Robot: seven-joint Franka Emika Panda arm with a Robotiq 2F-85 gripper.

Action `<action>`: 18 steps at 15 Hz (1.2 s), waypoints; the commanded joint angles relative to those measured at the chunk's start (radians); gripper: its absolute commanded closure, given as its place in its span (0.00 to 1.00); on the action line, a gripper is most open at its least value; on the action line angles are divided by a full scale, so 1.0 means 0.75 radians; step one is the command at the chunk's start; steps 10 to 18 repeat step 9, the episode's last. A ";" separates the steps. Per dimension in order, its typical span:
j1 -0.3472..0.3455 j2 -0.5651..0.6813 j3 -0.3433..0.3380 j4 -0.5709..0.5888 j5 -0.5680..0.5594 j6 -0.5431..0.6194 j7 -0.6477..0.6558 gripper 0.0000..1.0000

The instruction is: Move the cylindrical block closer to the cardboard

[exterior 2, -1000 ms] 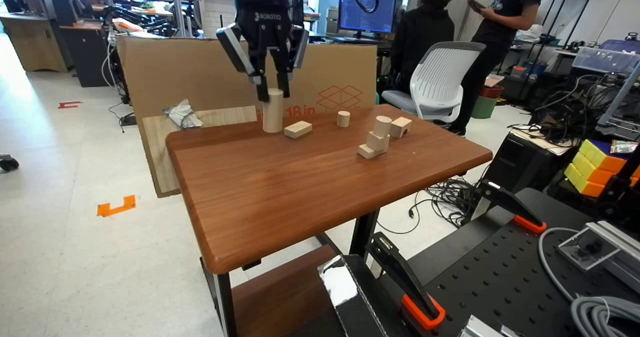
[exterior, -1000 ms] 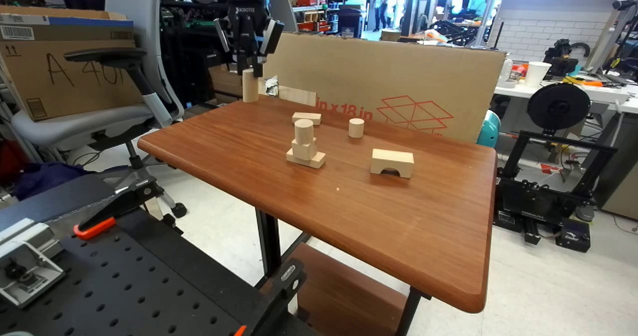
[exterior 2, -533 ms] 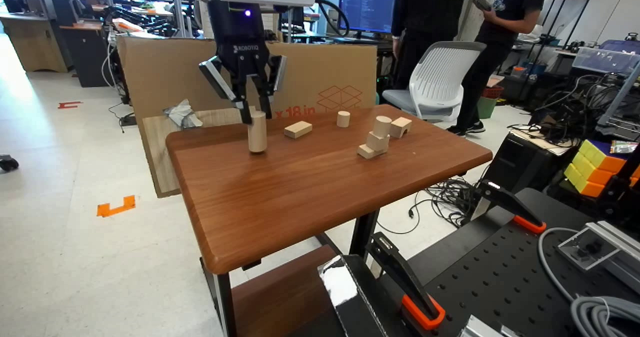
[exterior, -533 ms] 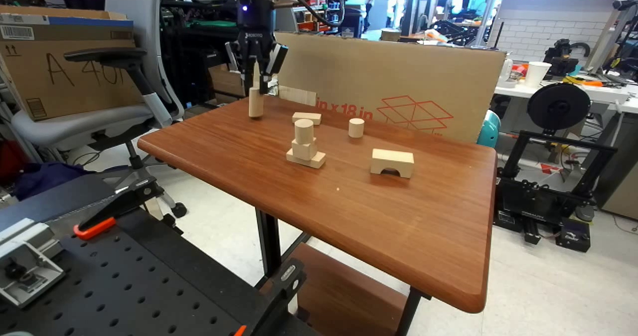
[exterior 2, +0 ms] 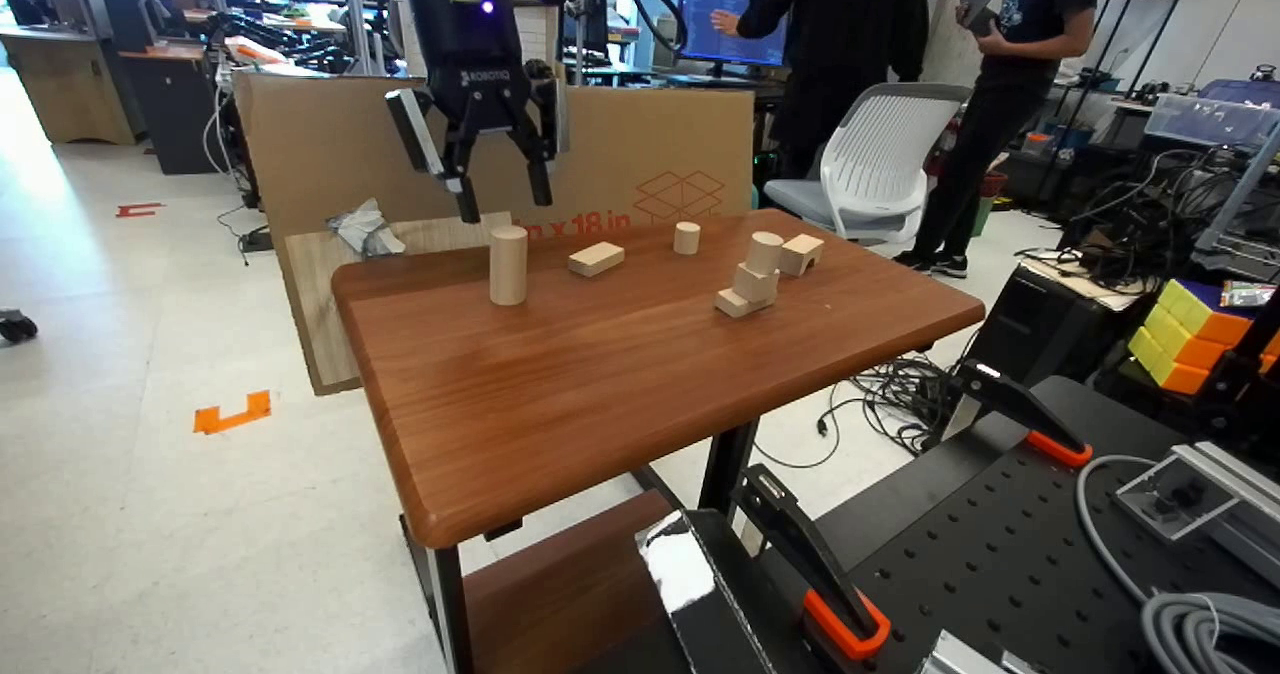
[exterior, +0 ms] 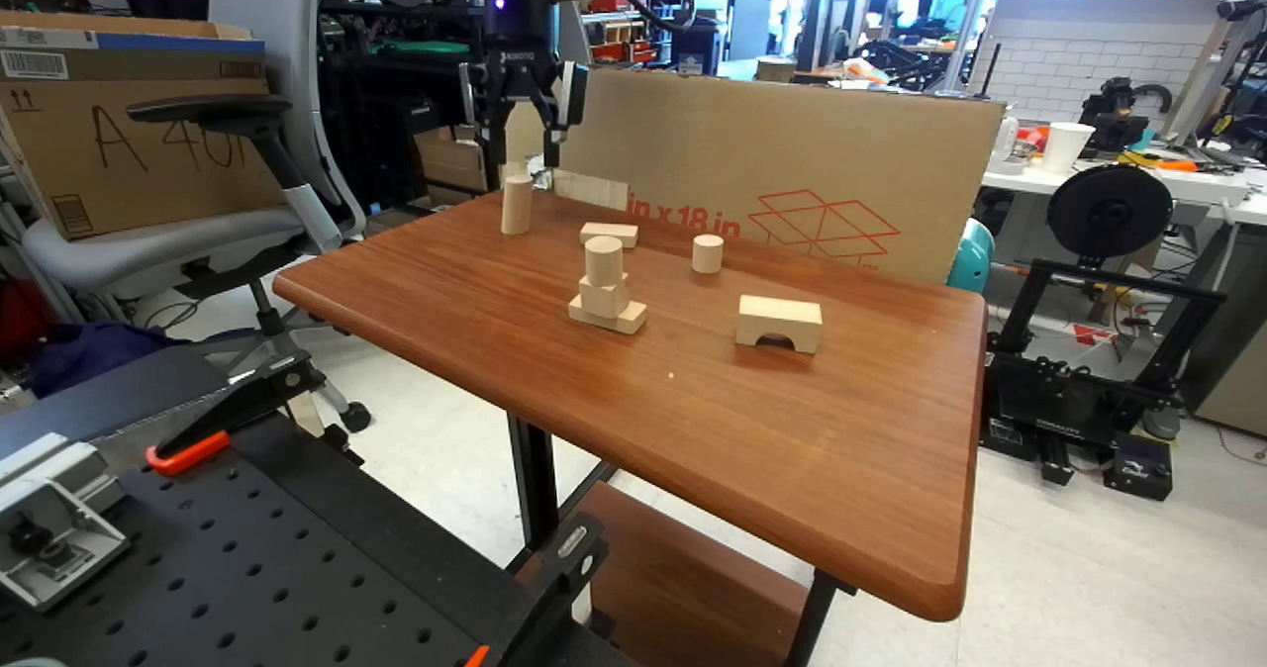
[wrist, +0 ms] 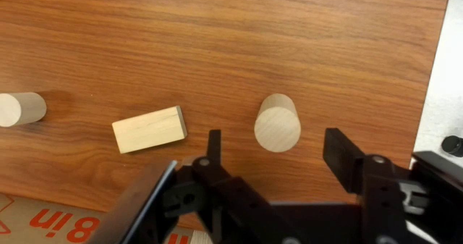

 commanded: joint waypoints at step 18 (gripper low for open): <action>0.003 -0.310 0.001 -0.263 -0.028 0.009 0.008 0.00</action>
